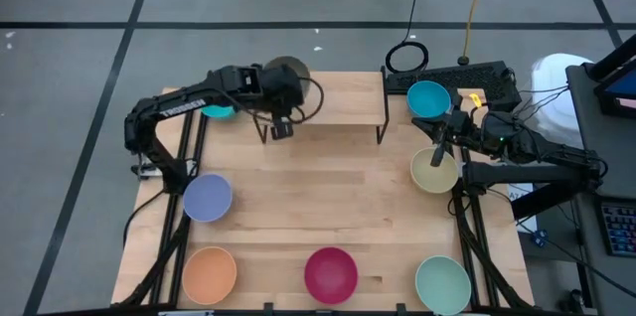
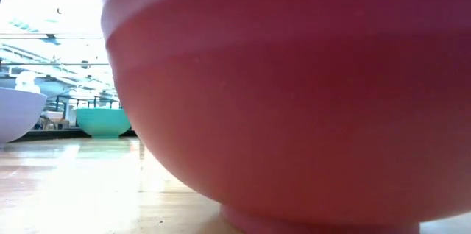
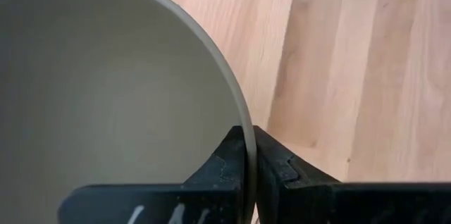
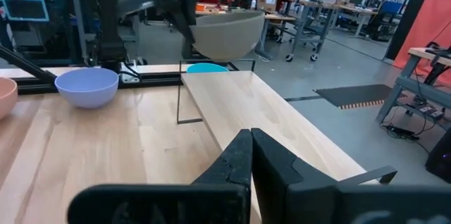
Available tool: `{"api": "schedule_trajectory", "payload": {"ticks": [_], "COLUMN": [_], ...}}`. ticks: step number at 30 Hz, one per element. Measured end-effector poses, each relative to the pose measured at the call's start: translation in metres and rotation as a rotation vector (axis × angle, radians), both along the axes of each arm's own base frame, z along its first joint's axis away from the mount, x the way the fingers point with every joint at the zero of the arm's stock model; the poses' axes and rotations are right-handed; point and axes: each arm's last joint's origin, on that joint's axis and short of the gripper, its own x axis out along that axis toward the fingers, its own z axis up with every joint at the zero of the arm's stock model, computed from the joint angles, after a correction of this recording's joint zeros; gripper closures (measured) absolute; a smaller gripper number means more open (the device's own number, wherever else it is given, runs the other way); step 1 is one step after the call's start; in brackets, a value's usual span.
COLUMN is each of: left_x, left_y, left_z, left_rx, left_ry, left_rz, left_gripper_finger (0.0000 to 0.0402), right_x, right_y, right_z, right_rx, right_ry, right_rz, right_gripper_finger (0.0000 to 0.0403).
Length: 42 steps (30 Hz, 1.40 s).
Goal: Place and stack bowls onto a shelf
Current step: Put the gray bowl on the shelf
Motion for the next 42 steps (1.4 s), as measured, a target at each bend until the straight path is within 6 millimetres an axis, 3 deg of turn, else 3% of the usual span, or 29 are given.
{"api": "schedule_trajectory", "payload": {"ticks": [8, 20, 42], "left_x": [-0.007, -0.005, -0.004], "left_y": [0.021, 0.029, 0.029], "left_z": [-0.027, -0.059, -0.062], "left_rx": [-0.046, -0.111, -0.131], "left_ry": [0.076, 0.083, 0.059], "left_rz": [0.067, 0.017, 0.059], "left_gripper_finger": [0.0393, 0.0393, 0.0360], "right_x": [0.000, 0.000, 0.000], "right_y": [0.000, 0.000, 0.000], "right_z": [0.000, 0.000, 0.000], "right_rx": [-0.010, -0.010, -0.010], "right_ry": [0.005, 0.005, 0.005], "right_rz": [0.002, 0.002, 0.002], "right_gripper_finger": [0.0403, 0.0403, 0.0403]}}
